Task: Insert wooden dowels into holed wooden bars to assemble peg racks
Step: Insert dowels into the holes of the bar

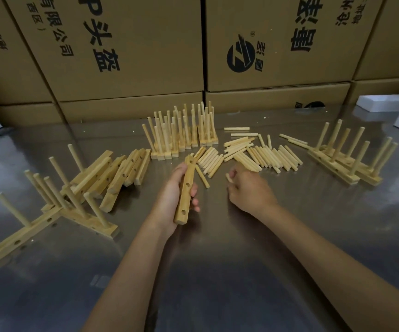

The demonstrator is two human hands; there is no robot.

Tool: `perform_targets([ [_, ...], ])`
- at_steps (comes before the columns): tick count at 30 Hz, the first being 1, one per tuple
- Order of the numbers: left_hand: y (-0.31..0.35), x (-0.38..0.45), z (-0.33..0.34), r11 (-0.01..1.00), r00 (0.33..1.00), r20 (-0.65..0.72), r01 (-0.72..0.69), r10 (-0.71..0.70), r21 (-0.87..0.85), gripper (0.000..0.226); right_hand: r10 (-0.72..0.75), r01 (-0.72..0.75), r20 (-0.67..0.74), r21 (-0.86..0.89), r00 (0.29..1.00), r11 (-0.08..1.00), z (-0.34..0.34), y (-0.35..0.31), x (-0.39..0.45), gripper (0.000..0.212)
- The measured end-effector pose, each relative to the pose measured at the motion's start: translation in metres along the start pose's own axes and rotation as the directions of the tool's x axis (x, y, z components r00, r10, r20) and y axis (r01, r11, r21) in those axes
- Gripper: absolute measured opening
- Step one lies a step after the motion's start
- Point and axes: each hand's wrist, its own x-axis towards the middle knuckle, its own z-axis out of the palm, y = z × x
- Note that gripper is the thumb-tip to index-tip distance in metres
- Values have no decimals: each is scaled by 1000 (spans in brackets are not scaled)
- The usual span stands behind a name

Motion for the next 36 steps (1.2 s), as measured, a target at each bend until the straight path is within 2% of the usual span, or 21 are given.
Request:
perform_targets([
  [3, -3, -2, 1, 997, 998, 68, -22, 17, 70, 33, 16, -23, -39, -182, 999, 983, -12, 11, -21, 11],
  [7, -6, -8, 10, 991, 986, 167, -46, 25, 122, 35, -60, 14, -175, -251, 983, 968, -26, 21, -46, 10],
  [8, -7, -10, 13, 990, 983, 179, -52, 27, 134, 33, -74, 33, -214, -189, 974, 981, -28, 22, -49, 9],
  [10, -8, -13, 17, 984, 983, 182, -58, 27, 167, 31, -60, 84, -239, 95, 969, 992, -33, 21, -52, 5],
  [12, -10, -15, 20, 978, 983, 181, -61, 24, 202, 27, -78, 183, -273, 383, 959, 905, -35, 16, -52, 9],
  [14, -11, -16, 23, 972, 983, 183, -59, 17, 226, 22, -120, 261, -303, 481, 945, 837, -35, 13, -52, 13],
  [19, -15, -15, 26, 957, 984, 180, -69, 19, 280, 23, -210, 319, -293, 402, 933, 858, -34, 17, -53, 14],
  [24, -18, -19, 29, 908, 986, 159, -114, 53, 403, 30, -314, 361, -328, 91, 891, 928, -39, 17, -54, 4],
  [26, -18, -22, 32, 898, 981, 173, -150, 84, 414, 27, -328, 365, -340, 50, 881, 930, -40, 16, -55, 4],
  [29, -19, -25, 37, 904, 975, 184, -186, 123, 385, 25, -313, 376, -364, 114, 877, 920, -40, 15, -55, 5],
  [32, -20, -27, 40, 875, 973, 176, -213, 149, 435, 32, -276, 353, -360, 168, 891, 921, -37, 15, -55, 6],
  [36, -22, -28, 42, 838, 968, 182, -241, 171, 491, 39, -117, 244, -295, 442, 948, 863, -32, 14, -55, 9],
])
